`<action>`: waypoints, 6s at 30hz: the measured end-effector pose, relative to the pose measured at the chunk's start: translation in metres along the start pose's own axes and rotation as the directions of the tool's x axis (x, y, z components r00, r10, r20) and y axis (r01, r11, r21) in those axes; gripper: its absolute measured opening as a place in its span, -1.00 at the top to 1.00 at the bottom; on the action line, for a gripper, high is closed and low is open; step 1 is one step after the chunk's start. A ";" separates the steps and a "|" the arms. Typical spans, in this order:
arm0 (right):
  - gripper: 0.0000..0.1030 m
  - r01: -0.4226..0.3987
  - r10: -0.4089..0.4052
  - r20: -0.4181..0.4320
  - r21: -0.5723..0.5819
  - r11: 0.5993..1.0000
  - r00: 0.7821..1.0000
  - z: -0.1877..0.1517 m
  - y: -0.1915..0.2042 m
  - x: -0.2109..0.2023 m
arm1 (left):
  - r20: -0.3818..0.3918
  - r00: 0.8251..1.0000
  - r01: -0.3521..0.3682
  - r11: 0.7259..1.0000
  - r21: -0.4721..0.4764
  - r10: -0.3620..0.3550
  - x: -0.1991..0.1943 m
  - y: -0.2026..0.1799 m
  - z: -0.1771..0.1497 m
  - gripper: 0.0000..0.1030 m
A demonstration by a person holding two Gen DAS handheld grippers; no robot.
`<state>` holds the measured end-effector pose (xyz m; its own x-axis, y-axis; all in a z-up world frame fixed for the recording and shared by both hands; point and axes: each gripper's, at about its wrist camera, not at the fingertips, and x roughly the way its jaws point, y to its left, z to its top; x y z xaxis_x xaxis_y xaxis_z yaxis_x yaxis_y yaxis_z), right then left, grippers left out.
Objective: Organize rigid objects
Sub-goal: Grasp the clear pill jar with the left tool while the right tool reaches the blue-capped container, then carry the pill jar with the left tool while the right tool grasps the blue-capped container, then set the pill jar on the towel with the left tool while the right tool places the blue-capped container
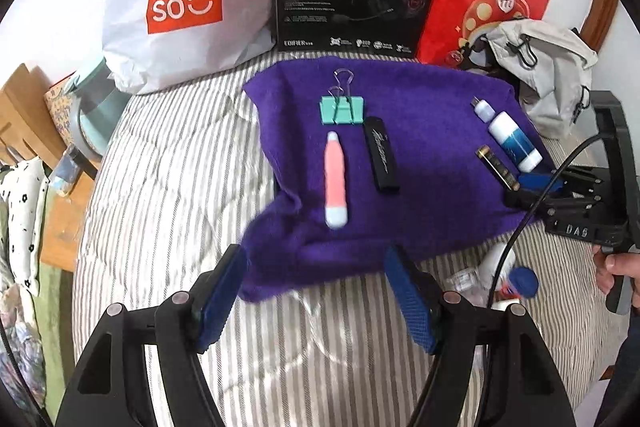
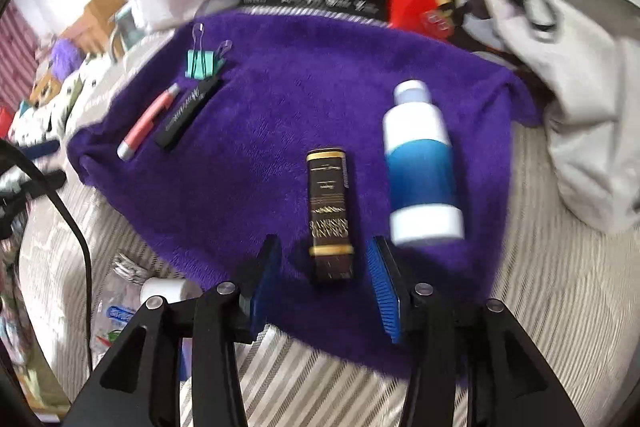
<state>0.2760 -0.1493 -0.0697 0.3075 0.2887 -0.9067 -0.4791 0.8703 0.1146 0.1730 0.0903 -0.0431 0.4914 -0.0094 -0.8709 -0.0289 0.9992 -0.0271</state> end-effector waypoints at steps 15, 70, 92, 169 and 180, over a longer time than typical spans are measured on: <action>-0.01 -0.026 0.005 0.115 0.186 0.982 0.993 -0.106 -0.028 -0.104 | -0.067 0.985 0.161 0.987 0.024 -0.159 0.015 -0.075 -0.038 -0.36; -0.01 -0.027 0.029 0.052 -0.035 0.999 0.998 -0.092 0.066 -0.037 | -0.075 0.996 0.058 0.993 0.105 -0.051 0.010 -0.026 -0.086 0.22; 0.61 0.047 -0.044 0.045 -0.066 0.997 0.998 -0.096 0.061 -0.025 | -0.066 0.995 0.081 0.991 0.104 -0.074 0.009 -0.021 -0.088 0.22; 0.61 -0.074 0.078 0.077 -0.049 0.996 0.994 0.000 0.023 -0.014 | -0.021 1.000 0.024 0.994 0.106 -0.022 0.084 -0.037 0.061 0.22; 0.61 -0.084 0.088 0.065 -0.056 0.995 0.994 0.011 0.028 -0.005 | -0.030 0.999 0.044 0.997 0.066 -0.042 0.080 -0.031 0.053 0.15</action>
<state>0.2706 -0.1219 -0.0578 0.3174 0.3893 -0.8647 -0.5485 0.8192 0.1675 0.2592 0.0606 -0.0857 0.4655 -0.0523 -0.8835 0.0505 0.9982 -0.0325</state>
